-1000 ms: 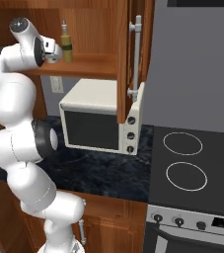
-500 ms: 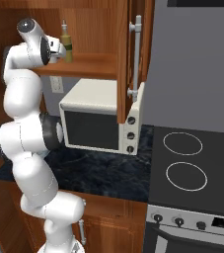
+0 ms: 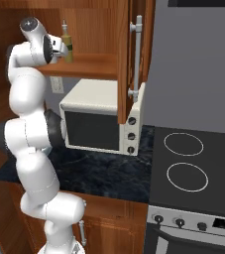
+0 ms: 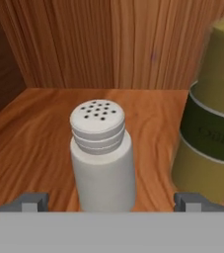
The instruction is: Retrieve the bottle and the shaker from the cabinet and place them next to the mixing bowl on the counter. Then add garlic from the fridge to the mixing bowl.
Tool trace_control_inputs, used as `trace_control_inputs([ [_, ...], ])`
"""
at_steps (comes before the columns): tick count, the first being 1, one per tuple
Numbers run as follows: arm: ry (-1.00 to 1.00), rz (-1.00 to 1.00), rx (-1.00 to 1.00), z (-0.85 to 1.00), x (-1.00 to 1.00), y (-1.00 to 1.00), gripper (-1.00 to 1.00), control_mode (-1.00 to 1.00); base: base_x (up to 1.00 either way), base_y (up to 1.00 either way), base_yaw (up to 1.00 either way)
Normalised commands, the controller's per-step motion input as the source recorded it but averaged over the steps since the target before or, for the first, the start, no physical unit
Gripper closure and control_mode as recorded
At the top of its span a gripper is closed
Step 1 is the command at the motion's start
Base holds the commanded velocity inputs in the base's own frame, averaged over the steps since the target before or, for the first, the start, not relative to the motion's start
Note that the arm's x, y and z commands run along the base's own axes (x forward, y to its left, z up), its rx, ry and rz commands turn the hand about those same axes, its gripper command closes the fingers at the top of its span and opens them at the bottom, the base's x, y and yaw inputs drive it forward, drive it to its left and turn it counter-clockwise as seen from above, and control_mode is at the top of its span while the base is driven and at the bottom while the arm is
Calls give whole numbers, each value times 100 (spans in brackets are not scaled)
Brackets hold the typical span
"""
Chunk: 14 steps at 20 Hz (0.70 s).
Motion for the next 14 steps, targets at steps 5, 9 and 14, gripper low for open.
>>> trace_control_inputs([
  [5,0,0,0,-8,8,0,-100,-100,0,0,0],
  [9,0,0,0,-2,4,6,-100,-100,0,0,0],
  [14,0,0,0,0,2,10,-100,-100,0,0,0],
])
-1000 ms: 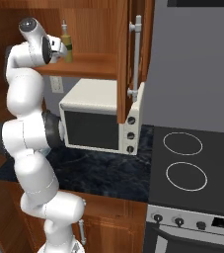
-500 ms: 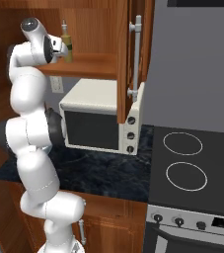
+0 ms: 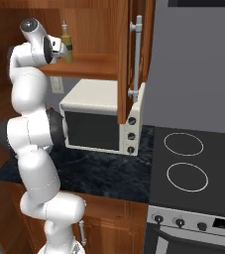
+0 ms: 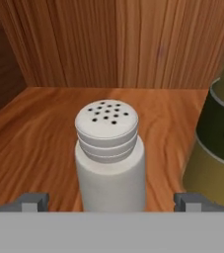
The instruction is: Retrieve the bottle and the shaker from the cabinet and place them next to the mixing bowl on the counter. Then add garlic from the fridge to the mixing bowl.
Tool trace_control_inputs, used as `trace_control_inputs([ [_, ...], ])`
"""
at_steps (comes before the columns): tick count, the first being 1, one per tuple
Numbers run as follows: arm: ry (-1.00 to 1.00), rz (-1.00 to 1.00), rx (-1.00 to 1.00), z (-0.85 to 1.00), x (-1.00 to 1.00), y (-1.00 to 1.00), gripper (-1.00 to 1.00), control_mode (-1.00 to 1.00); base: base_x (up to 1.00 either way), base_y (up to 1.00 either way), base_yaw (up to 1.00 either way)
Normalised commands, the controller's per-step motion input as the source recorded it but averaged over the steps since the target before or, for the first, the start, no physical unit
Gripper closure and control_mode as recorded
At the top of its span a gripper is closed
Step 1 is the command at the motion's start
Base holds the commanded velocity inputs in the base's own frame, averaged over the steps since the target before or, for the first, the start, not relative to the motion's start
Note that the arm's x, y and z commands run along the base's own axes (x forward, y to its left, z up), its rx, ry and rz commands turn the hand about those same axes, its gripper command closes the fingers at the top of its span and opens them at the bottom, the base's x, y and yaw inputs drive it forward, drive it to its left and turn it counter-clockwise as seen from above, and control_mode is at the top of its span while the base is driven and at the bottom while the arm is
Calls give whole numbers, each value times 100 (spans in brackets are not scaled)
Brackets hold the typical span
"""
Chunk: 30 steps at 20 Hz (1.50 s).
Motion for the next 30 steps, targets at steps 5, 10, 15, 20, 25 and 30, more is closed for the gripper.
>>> trace_control_inputs([
  [5,0,0,0,-3,17,1,-100,-100,0,0,0],
  [10,0,0,0,0,9,0,-100,-100,0,0,0],
  [15,0,0,0,0,0,0,-100,-100,0,0,0],
  [20,0,0,0,0,0,0,100,-100,0,0,0],
  [25,0,0,0,0,0,0,100,-100,0,0,0],
  [30,0,0,0,0,-14,0,100,-100,0,0,0],
])
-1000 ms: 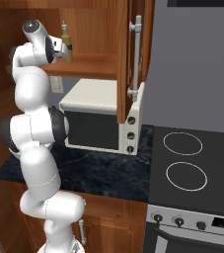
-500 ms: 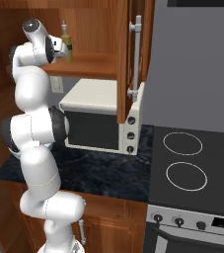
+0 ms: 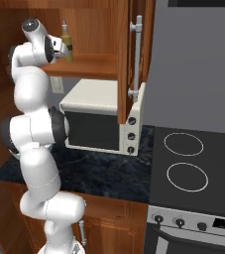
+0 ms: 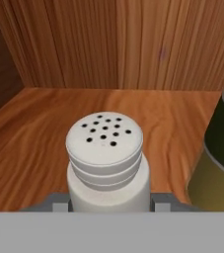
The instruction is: Retrieve the bottle and the shaker from the cabinet and place them next to the mixing bowl on the counter. Then add garlic from the fridge to the mixing bowl.
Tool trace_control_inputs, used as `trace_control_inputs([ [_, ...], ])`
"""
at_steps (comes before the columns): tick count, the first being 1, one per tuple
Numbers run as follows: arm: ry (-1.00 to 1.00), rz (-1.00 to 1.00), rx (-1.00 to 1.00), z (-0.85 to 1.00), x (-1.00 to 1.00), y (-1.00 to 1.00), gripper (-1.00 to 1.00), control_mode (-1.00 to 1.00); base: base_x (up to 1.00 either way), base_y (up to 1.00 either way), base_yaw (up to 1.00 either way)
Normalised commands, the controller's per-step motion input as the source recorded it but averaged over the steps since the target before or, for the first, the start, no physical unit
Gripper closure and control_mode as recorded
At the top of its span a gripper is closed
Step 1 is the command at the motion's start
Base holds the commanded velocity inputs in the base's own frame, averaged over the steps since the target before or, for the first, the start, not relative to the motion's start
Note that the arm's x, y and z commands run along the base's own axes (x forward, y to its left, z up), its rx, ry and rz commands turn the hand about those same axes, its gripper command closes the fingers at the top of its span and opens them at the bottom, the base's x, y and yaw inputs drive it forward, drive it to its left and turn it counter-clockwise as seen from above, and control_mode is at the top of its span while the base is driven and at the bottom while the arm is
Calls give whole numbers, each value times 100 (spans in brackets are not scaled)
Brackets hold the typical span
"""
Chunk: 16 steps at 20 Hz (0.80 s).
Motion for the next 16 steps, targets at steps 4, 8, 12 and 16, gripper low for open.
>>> trace_control_inputs([
  [4,-4,0,0,0,-92,-14,100,-100,0,0,0],
  [8,-12,1,1,0,-100,-41,100,-100,0,0,0],
  [12,-7,3,2,0,-100,-45,100,-100,0,0,0],
  [16,-3,9,3,0,-100,-26,100,-100,0,0,0],
])
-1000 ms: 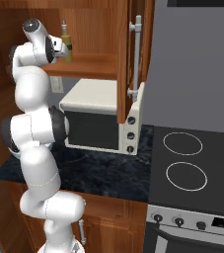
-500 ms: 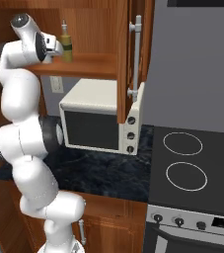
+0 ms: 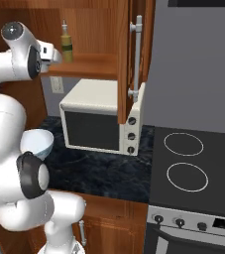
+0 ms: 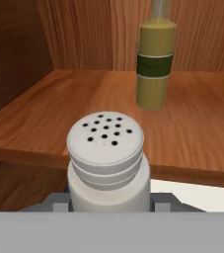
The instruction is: Retrieve the bottle and the shaker from the cabinet and place them next to the mixing bowl on the counter. Then add garlic from the fridge to the mixing bowl.
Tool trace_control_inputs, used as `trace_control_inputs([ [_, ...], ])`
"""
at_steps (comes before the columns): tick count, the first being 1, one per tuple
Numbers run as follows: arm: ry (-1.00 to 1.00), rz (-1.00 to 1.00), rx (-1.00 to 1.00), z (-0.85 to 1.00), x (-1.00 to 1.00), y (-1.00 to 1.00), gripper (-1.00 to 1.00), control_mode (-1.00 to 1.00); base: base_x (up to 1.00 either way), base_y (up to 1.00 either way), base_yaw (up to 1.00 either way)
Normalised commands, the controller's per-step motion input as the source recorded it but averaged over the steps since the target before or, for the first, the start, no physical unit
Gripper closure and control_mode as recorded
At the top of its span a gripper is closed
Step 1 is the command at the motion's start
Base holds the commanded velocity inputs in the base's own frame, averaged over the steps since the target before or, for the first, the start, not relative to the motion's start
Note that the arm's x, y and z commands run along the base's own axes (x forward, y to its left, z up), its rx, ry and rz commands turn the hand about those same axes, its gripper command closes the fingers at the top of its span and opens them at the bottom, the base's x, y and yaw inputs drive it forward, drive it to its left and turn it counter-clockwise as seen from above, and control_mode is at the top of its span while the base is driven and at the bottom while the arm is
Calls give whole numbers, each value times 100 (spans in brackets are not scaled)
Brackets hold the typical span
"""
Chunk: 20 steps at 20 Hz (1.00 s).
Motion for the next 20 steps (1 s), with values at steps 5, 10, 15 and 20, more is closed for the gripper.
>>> trace_control_inputs([
  [5,-6,18,1,0,-100,-18,100,-100,0,0,0],
  [10,-1,27,0,-7,-99,-42,100,-100,0,0,0],
  [15,0,37,-2,-29,-75,-48,100,-100,0,0,0],
  [20,0,39,-5,-43,-51,-38,100,-100,0,0,0],
])
